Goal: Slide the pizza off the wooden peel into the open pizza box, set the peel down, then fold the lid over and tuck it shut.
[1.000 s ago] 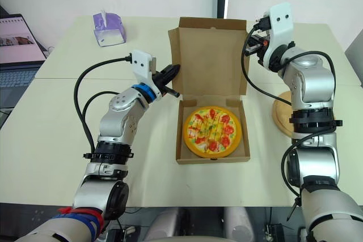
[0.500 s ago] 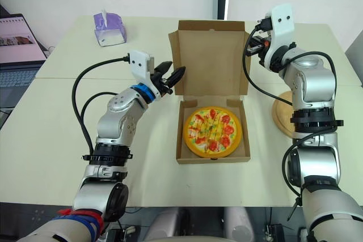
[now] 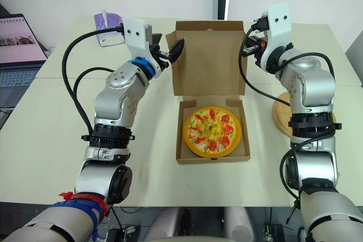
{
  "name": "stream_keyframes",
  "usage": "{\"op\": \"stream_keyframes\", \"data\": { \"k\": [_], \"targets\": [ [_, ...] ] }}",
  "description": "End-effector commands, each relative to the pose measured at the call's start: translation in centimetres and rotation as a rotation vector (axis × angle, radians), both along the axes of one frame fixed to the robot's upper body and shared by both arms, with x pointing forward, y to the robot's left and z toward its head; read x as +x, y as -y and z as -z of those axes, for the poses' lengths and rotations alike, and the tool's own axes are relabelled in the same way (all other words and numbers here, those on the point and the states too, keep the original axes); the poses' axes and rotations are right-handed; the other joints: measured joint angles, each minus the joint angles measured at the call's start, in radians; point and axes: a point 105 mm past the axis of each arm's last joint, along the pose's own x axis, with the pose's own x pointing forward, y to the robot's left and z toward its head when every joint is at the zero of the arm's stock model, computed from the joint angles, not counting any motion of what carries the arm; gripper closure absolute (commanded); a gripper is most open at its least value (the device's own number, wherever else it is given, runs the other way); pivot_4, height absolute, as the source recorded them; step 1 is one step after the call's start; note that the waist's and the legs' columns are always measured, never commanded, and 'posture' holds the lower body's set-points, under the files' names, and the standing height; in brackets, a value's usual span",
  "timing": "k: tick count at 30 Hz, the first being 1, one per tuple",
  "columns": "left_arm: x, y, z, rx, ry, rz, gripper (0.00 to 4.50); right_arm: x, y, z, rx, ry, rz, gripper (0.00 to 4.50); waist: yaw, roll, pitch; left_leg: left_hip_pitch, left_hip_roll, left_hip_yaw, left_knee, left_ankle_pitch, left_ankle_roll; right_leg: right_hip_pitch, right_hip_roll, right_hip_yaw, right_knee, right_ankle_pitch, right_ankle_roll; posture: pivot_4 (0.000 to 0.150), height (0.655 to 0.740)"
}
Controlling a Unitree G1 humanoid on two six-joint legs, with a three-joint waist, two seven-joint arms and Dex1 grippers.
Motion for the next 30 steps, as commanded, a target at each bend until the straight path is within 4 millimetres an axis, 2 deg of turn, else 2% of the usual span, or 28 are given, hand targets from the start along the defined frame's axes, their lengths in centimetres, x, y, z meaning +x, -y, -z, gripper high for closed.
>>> {"op": "stream_keyframes", "data": {
  "k": [1,5,8,9,15,20,25,30],
  "targets": [
    [-0.4,0.0,-0.2,0.007,-0.020,-0.004,2.18,-0.6,0.3,-2.1,0.009,0.072,-0.001,4.50,0.000,0.000,0.000,0.000,0.000,0.000,0.000,0.000,0.000,0.000,0.000,0.000,0.000,0.000,0.000,0.150,0.7400],
    [-0.6,0.3,0.4,0.016,-0.063,0.004,3.46,-0.6,0.2,-2.0,0.010,0.070,-0.003,4.50,0.001,0.000,0.000,0.000,0.000,0.000,0.000,0.000,0.000,0.000,0.000,0.000,0.000,0.000,0.000,0.150,0.7400],
    [-0.6,0.1,-0.2,0.025,-0.035,-0.004,4.38,-0.6,0.1,-1.9,0.010,0.069,-0.006,4.50,0.001,0.000,0.000,0.000,0.000,0.000,0.000,0.000,0.000,0.000,0.000,0.000,0.000,0.000,0.000,0.150,0.7400],
    [-0.6,0.0,-0.4,0.027,-0.025,-0.006,4.46,-0.6,0.0,-1.9,0.009,0.068,-0.006,4.50,0.001,0.000,0.000,0.000,0.000,0.000,0.000,0.000,0.000,0.000,0.000,0.000,0.000,0.000,0.000,0.150,0.7400],
    [-1.0,0.2,-1.6,0.074,0.011,0.035,4.46,-0.6,0.0,-1.9,0.010,0.070,-0.005,4.50,0.001,0.000,0.000,0.000,0.000,0.000,0.000,0.000,0.000,0.000,0.000,0.000,0.000,0.000,0.000,0.150,0.7400],
    [-1.7,0.6,-2.7,0.077,-0.009,0.168,4.46,-1.1,-0.7,-3.2,0.021,0.094,-0.026,4.50,0.000,0.000,0.000,0.000,0.000,0.000,0.000,0.000,0.000,0.000,0.000,0.000,0.000,0.000,0.000,0.150,0.7400],
    [-1.2,0.7,-3.2,0.052,0.001,0.195,4.46,-1.4,-1.3,-4.0,0.042,0.116,-0.035,4.50,0.001,0.000,0.000,0.000,0.000,0.000,0.000,0.000,0.000,0.000,0.000,0.000,0.000,0.000,0.000,0.150,0.7400],
    [-0.1,1.8,-2.5,0.043,-0.009,0.221,4.46,-0.7,-1.2,-4.3,0.042,0.155,-0.007,4.50,0.002,0.000,0.000,0.000,0.000,0.000,0.000,0.000,0.000,0.000,0.000,0.000,0.000,0.000,0.000,0.150,0.7400]
  ]
}}
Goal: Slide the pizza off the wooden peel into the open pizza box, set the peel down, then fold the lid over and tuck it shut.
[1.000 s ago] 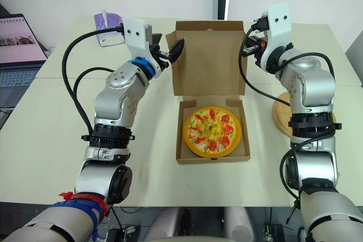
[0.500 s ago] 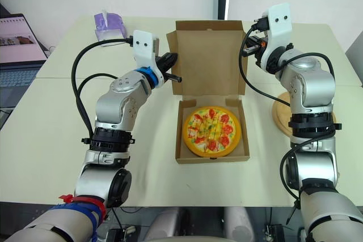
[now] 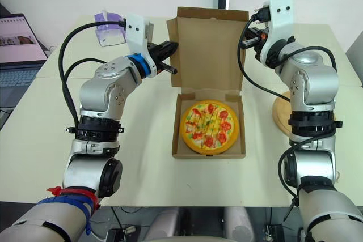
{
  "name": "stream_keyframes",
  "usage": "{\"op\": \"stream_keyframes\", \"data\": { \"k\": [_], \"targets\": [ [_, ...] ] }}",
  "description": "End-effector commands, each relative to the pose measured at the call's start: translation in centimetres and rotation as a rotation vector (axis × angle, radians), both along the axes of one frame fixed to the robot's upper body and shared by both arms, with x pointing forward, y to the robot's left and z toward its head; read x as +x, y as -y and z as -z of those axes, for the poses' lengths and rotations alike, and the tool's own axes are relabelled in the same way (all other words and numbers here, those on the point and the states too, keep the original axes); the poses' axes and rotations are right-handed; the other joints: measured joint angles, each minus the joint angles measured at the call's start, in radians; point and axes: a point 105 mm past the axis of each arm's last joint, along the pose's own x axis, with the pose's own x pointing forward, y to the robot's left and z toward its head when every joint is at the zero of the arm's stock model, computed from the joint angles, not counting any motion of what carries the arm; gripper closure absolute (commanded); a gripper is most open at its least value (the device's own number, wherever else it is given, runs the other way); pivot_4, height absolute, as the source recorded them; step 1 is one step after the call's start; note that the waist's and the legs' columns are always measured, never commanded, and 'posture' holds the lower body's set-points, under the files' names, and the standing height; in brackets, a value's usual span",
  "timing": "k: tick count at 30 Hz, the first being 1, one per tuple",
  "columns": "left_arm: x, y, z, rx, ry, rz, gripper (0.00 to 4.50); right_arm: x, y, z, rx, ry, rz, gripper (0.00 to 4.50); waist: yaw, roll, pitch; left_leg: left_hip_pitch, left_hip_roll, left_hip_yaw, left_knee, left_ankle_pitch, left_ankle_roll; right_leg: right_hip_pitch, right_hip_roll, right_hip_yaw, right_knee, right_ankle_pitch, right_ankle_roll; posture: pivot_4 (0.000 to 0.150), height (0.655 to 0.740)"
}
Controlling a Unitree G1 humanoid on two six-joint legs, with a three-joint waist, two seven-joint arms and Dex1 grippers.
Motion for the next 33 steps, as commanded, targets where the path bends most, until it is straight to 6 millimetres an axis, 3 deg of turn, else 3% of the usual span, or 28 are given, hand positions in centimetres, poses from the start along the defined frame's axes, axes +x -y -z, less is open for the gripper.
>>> {"op": "stream_keyframes", "data": {
  "k": [1,5,25,33],
  "targets": [
    [-0.1,1.4,-1.7,0.000,0.069,0.055,4.46,-0.4,-0.5,-2.3,0.005,0.100,-0.011,4.50,0.000,0.000,0.000,0.000,0.000,0.000,0.000,0.000,0.000,0.000,0.000,0.000,0.000,0.000,0.000,0.150,0.7400],
    [-0.7,1.2,-1.3,-0.003,0.055,0.065,4.46,-1.2,-0.5,-1.9,-0.003,0.110,0.000,4.50,-0.001,0.000,0.000,-0.001,0.000,0.000,0.000,0.000,0.000,-0.001,0.000,0.000,0.000,0.000,0.000,0.150,0.7400],
    [-7.5,2.3,0.3,-0.034,-0.059,0.100,4.46,-7.8,-1.6,1.1,0.053,0.054,0.031,4.50,0.003,0.000,-0.001,0.001,0.000,-0.001,0.000,0.000,0.000,0.001,0.000,0.001,0.000,0.000,0.000,0.150,0.7400],
    [-10.7,2.3,2.5,-0.009,-0.098,0.122,4.46,-10.1,-1.7,3.1,0.068,-0.004,0.064,4.50,0.003,0.001,-0.002,0.002,0.000,-0.001,0.000,0.000,0.000,0.003,0.000,0.000,0.000,0.000,0.000,0.150,0.7400]
  ]
}}
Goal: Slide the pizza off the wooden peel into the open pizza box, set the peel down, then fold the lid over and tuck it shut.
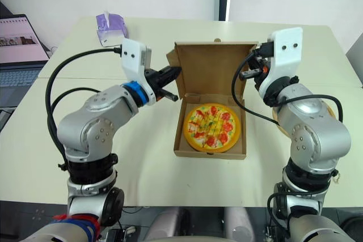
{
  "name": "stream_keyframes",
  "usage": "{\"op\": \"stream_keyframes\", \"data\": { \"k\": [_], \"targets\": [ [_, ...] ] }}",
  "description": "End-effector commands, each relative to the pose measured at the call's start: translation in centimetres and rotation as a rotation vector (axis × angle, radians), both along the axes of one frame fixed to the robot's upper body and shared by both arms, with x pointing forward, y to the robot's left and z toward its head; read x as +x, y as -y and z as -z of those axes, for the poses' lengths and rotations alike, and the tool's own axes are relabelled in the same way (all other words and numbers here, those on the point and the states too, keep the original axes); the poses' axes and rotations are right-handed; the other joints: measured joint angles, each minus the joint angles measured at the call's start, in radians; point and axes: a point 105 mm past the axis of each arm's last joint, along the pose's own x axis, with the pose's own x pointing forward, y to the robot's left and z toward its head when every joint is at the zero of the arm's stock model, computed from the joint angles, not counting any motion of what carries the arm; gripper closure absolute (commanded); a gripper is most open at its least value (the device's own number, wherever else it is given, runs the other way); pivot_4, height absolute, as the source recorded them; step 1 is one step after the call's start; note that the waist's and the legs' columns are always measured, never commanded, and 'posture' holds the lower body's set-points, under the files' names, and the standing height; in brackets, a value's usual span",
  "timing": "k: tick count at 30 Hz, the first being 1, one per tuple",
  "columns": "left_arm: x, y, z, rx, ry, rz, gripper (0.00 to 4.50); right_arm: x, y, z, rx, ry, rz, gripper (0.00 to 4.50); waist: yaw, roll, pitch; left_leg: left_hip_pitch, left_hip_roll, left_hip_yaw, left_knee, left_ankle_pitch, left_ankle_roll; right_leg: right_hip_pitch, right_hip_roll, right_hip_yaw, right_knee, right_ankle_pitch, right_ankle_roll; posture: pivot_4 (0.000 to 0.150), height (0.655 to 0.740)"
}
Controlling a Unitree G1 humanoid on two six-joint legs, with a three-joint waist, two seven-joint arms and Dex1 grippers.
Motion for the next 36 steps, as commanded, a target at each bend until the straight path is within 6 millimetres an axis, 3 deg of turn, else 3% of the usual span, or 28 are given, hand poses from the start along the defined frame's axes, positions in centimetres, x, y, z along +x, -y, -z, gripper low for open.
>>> {"op": "stream_keyframes", "data": {
  "k": [1,9,24,36],
  "targets": [
    [-1.9,1.1,0.2,0.017,0.033,0.073,4.46,-1.5,-1.0,0.0,0.007,0.016,-0.040,4.50,0.000,0.000,-0.001,0.000,0.000,0.000,0.000,0.000,0.000,0.000,0.000,0.000,0.000,0.000,0.000,0.150,0.7400],
    [-4.4,0.9,1.6,-0.020,0.098,0.089,4.46,-3.3,-1.2,1.0,0.004,0.024,-0.043,4.50,-0.001,0.001,-0.004,0.002,0.000,0.000,0.000,0.000,0.000,0.001,0.001,0.001,0.000,0.000,0.000,0.150,0.7400],
    [-4.2,1.2,-0.3,-0.084,0.151,0.084,4.46,-3.4,-0.4,-0.8,-0.047,0.106,-0.023,4.50,0.001,0.001,-0.004,0.001,0.001,0.000,0.000,0.000,0.001,0.002,0.002,0.000,-0.001,0.000,0.000,0.150,0.7400],
    [-6.1,0.8,1.2,-0.121,0.104,0.131,4.46,-4.9,-0.5,0.6,-0.036,0.085,-0.035,4.50,0.001,0.001,-0.004,0.001,0.001,-0.001,0.000,0.000,0.001,0.002,0.002,0.000,-0.002,0.000,0.000,0.150,0.7400]
  ]
}}
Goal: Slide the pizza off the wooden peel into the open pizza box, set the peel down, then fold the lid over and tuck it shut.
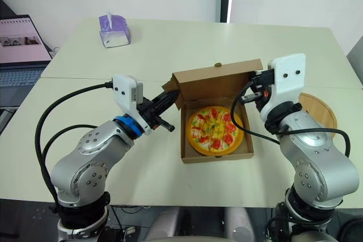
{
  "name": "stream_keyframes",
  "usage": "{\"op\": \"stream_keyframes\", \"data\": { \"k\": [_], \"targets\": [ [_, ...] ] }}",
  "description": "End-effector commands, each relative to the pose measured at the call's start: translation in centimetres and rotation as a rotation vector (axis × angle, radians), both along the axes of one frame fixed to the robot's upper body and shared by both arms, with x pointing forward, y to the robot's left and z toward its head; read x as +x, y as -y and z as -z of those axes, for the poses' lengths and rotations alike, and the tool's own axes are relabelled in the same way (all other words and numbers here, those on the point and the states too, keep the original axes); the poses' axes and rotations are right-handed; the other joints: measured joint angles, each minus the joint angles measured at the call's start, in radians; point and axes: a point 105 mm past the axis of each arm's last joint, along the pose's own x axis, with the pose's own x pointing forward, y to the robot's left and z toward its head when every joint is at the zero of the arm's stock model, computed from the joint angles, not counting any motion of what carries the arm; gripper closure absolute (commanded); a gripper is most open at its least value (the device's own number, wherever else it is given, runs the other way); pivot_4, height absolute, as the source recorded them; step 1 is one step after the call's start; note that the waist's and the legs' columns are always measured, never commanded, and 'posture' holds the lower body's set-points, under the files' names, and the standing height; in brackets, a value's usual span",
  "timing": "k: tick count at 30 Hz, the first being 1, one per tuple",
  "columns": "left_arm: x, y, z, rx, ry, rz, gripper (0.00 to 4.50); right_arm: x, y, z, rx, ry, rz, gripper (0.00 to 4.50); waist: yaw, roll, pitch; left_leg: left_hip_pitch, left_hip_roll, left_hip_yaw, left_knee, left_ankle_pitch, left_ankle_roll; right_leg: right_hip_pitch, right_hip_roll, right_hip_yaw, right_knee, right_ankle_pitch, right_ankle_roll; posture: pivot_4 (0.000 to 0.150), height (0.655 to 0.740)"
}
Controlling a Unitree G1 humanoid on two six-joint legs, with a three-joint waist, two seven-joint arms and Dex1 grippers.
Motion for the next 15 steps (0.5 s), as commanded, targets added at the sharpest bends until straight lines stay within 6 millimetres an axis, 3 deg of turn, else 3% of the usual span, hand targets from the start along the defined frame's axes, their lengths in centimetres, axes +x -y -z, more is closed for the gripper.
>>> {"op": "stream_keyframes", "data": {
  "k": [1,5,15],
  "targets": [
    [-1.6,1.3,-1.1,-0.049,0.057,0.094,4.46,-1.3,-0.5,-0.5,-0.002,0.049,-0.043,4.50,0.000,0.000,0.000,0.000,0.000,0.000,0.000,0.000,0.000,0.000,0.000,0.000,0.000,0.000,0.000,0.150,0.7400],
    [-2.6,1.4,0.2,-0.052,0.047,0.136,4.46,-1.8,-0.3,0.2,-0.007,0.045,-0.047,4.50,0.000,0.000,0.000,0.001,0.000,0.000,0.000,0.000,0.000,0.000,0.000,0.000,0.000,0.000,0.000,0.150,0.7400],
    [-3.3,1.4,1.2,-0.059,0.039,0.169,4.46,-2.2,0.5,1.0,-0.013,0.052,-0.044,4.50,0.000,0.000,0.000,0.007,0.001,-0.001,0.000,-0.003,0.004,0.008,0.002,0.000,-0.002,0.000,0.000,0.150,0.7400]
  ]
}}
